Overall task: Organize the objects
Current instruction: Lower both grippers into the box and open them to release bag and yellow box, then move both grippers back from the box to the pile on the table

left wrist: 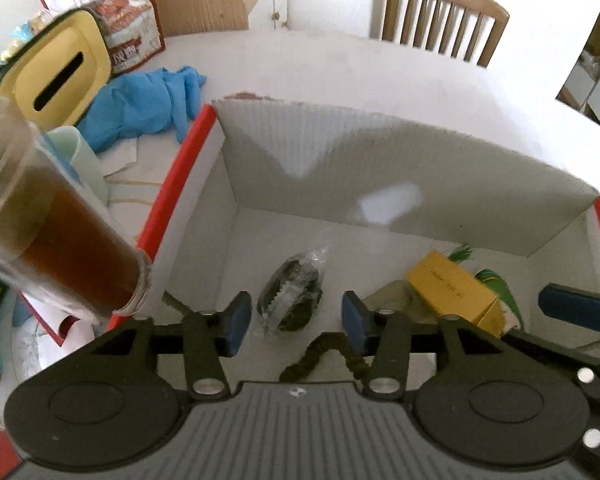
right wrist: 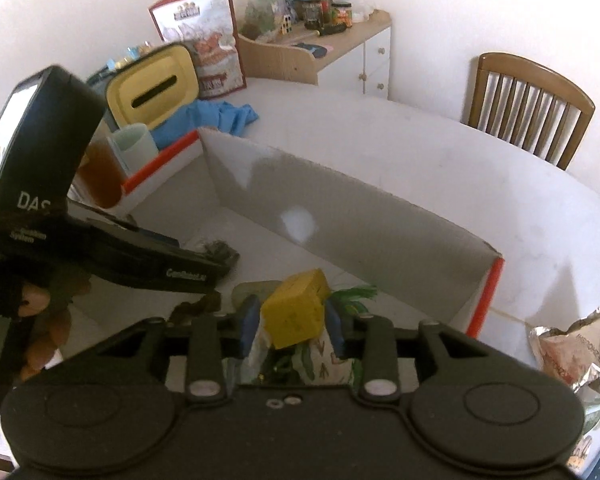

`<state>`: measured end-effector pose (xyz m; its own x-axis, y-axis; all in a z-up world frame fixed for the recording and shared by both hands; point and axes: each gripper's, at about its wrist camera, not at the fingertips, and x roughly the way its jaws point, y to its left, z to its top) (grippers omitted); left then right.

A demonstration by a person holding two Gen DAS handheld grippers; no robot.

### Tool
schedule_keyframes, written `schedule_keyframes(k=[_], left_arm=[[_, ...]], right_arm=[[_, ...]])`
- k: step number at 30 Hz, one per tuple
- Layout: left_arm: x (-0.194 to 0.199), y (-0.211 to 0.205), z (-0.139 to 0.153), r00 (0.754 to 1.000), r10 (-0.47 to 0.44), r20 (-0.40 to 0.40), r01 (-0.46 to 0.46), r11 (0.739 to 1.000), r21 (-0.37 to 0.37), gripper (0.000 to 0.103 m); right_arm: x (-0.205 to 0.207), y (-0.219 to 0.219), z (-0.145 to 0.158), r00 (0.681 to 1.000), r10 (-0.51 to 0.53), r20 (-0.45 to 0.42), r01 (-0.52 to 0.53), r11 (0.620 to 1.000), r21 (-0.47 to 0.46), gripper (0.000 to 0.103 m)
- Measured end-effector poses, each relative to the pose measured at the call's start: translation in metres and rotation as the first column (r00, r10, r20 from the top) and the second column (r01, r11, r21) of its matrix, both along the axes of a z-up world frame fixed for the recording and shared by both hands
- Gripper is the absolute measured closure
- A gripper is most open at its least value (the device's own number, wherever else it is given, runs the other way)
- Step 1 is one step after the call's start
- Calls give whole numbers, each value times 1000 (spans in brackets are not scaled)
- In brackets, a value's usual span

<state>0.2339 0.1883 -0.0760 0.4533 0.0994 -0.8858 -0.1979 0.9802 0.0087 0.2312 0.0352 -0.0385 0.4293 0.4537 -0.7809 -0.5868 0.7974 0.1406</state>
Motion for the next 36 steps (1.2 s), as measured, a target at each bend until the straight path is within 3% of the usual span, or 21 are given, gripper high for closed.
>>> schedule_keyframes(k=[13,16,23,25,36], left_arm=[[-38,-18,44,989,4,146,0,1000,-26,46],[-50,-27,54,984,-5,177,10,999,-30,36],[-76,-48,73,971,-30,236,41,998,-41,35],[-83,-56,78,967,-43,250,55,998,-43,29],[-110,-104,87,947,-122,298,141,989,-42,19]], right_arm=[[-31,-47,38,999,2,55,-8,994,113,43],[-39,-60,46,998,-5,57,-3,989,144,41],[-62,-95,62,996,-14,88,-4,980,199,33],[-71,-106,65,995,-19,94,-2,977,212,28],[-107,-180,65,986,-115,119,86,970,226,10]])
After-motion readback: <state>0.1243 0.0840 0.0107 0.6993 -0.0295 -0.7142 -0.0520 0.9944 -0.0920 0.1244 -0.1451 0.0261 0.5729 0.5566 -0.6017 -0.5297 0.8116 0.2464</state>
